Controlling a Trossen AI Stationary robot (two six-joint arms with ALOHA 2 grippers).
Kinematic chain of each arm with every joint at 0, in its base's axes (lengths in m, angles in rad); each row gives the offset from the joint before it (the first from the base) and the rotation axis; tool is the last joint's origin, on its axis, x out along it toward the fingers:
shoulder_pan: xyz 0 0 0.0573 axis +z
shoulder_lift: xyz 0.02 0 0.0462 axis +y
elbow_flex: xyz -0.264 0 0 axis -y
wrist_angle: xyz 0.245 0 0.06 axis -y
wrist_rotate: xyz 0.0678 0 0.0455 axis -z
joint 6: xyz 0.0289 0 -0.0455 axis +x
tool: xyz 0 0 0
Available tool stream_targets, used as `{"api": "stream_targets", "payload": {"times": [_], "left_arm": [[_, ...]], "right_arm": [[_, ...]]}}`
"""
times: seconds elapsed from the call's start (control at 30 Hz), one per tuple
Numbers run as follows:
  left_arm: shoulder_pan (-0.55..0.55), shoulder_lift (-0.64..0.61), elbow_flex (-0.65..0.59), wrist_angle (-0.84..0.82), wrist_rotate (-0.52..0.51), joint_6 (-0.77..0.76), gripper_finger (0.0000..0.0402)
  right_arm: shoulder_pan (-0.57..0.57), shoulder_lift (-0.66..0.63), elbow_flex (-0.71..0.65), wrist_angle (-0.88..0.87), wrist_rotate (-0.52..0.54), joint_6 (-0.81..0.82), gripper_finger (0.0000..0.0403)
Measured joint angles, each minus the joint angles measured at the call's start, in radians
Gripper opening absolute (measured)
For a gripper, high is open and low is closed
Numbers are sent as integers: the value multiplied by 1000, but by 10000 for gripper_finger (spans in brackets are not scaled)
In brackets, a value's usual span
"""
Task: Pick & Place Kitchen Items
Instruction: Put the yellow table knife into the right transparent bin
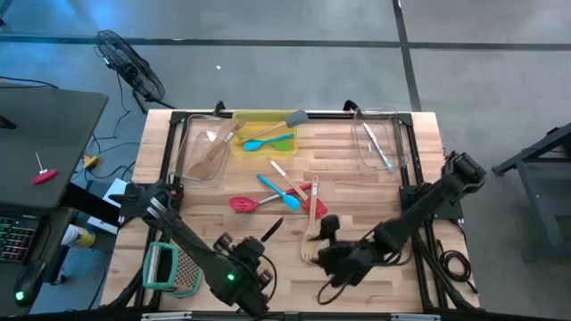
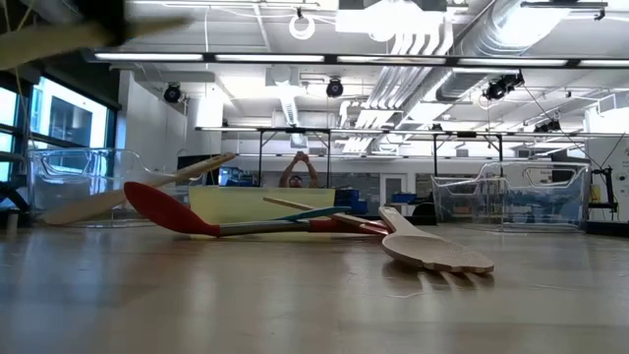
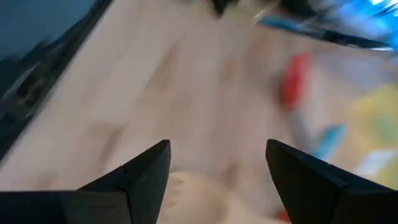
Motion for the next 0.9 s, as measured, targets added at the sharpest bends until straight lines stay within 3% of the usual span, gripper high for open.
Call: {"api": "stream_targets", "payload": {"times": [0.1, 0.23, 0.5, 0.63, 0.9], "left_arm": [[24, -75, -12, 4, -185, 109, 56], [71, -172, -16, 2, -412, 283, 56], [166, -306, -16, 2, -691, 570, 56], [206, -328, -16, 33, -743, 721, 56], [262, -390, 8, 136, -654, 1004, 56]], "right_arm": [[2, -83, 0, 14, 138, -34, 257], [-2, -185, 0, 20, 235, -60, 257], [-70, -301, 0, 14, 255, -100, 257], [-115, -302, 0, 2, 251, -159, 257], [-251, -297, 0, 81, 159, -214, 257]]}}
